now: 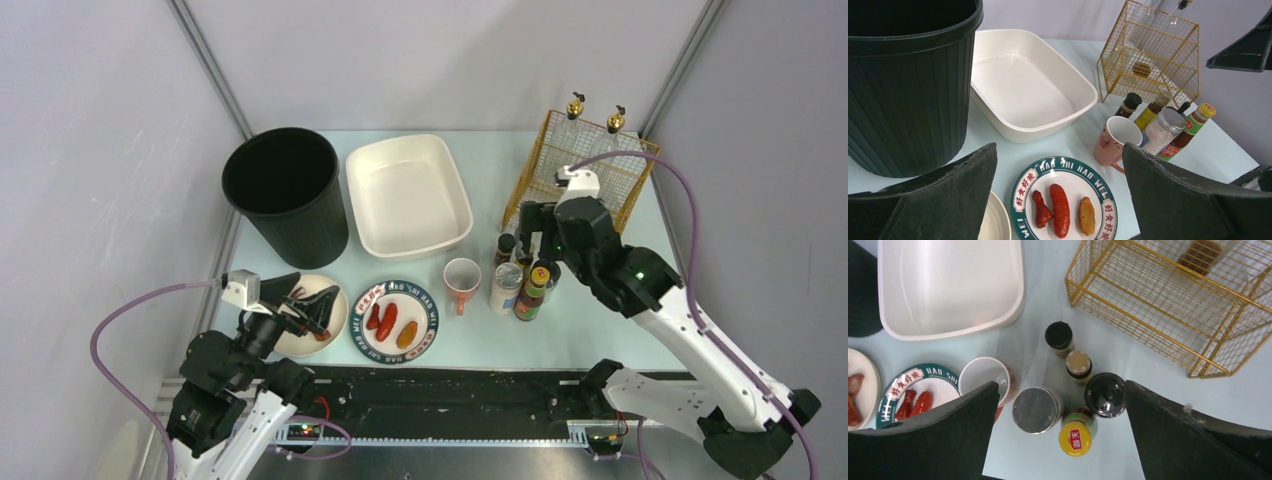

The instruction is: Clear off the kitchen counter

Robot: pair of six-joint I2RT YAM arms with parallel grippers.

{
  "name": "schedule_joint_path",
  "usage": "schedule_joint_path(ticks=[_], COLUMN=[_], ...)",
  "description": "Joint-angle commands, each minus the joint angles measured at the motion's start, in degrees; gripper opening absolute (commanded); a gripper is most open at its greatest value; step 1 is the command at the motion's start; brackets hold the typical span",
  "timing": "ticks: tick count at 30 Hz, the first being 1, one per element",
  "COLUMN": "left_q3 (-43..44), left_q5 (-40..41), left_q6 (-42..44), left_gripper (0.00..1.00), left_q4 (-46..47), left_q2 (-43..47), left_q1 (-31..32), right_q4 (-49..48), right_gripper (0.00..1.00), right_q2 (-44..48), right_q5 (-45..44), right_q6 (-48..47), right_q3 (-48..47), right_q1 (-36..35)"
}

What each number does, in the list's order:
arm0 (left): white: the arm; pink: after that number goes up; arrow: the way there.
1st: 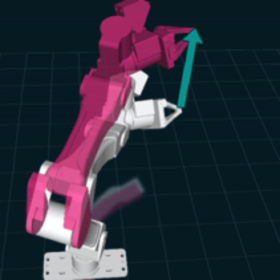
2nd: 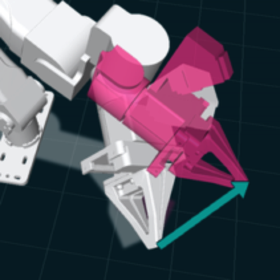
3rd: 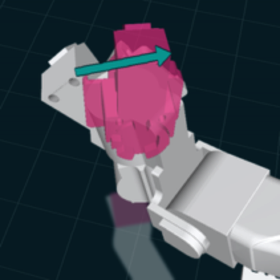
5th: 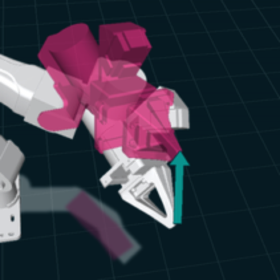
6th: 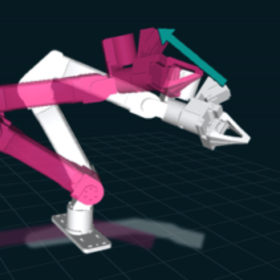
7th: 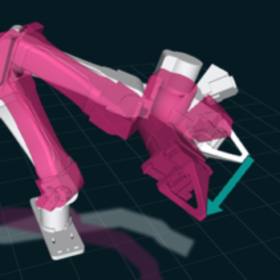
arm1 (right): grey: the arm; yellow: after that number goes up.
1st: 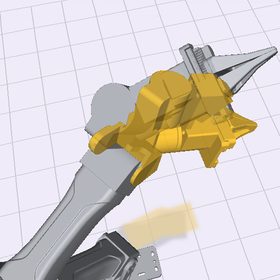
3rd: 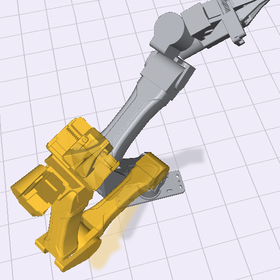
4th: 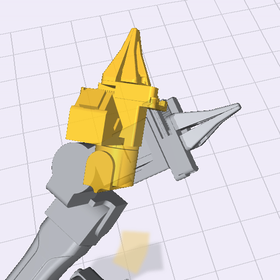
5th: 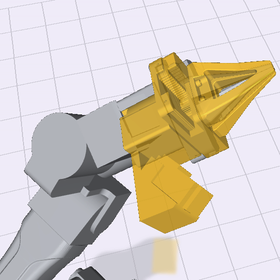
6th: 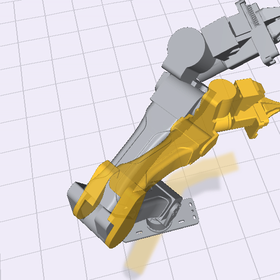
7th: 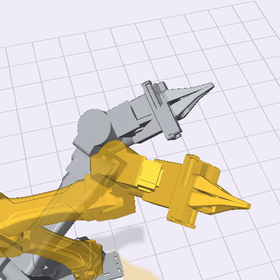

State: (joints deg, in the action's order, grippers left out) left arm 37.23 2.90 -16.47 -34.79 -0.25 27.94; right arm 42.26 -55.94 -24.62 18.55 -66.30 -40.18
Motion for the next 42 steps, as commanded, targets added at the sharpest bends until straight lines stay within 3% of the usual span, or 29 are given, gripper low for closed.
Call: schedule_joint_path(ticks=[1,4,8,13,17,23,28,42], left_q3=[-0.4,-0.5,-0.5,-0.4,-0.4,-0.4,-0.4,-0.4], left_q5=[0.4,0.4,0.2,0.7,1.0,0.8,0.9,0.9], left_q6=[0.7,0.8,0.7,0.7,0.7,0.6,0.6,0.6], left_gripper=[0.98,0.98,0.98,0.98,0.98,0.98,0.98,0.98], left_q4=[1.8,1.8,1.7,1.7,1.8,1.8,1.8,1.8], left_q2=[-0.1,-0.2,-0.2,0.0,0.1,-0.3,0.0,-0.2], left_q1=[0.0,0.0,0.0,0.0,0.0,0.0,0.0,0.0], right_q4=[5.2,9.6,12.1,17.3,20.1,19.0,18.7,18.2], right_gripper=[0.99,0.99,0.93,0.93,0.84,0.9,0.89,0.66], right_q2=[4.2,5.2,5.5,3.8,2.9,2.2,-0.4,-5.6], right_q5=[0.0,-1.9,2.7,2.0,3.2,4.6,3.6,-0.8], right_q6=[6.8,11.1,12.3,16.1,17.4,17.3,17.2,17.6], right_q3=[-0.3,1.1,1.7,1.7,2.0,3.6,3.6,3.7], right_q1=[1.8,3.5,4.5,3.9,3.3,1.8,0.4,-0.6])
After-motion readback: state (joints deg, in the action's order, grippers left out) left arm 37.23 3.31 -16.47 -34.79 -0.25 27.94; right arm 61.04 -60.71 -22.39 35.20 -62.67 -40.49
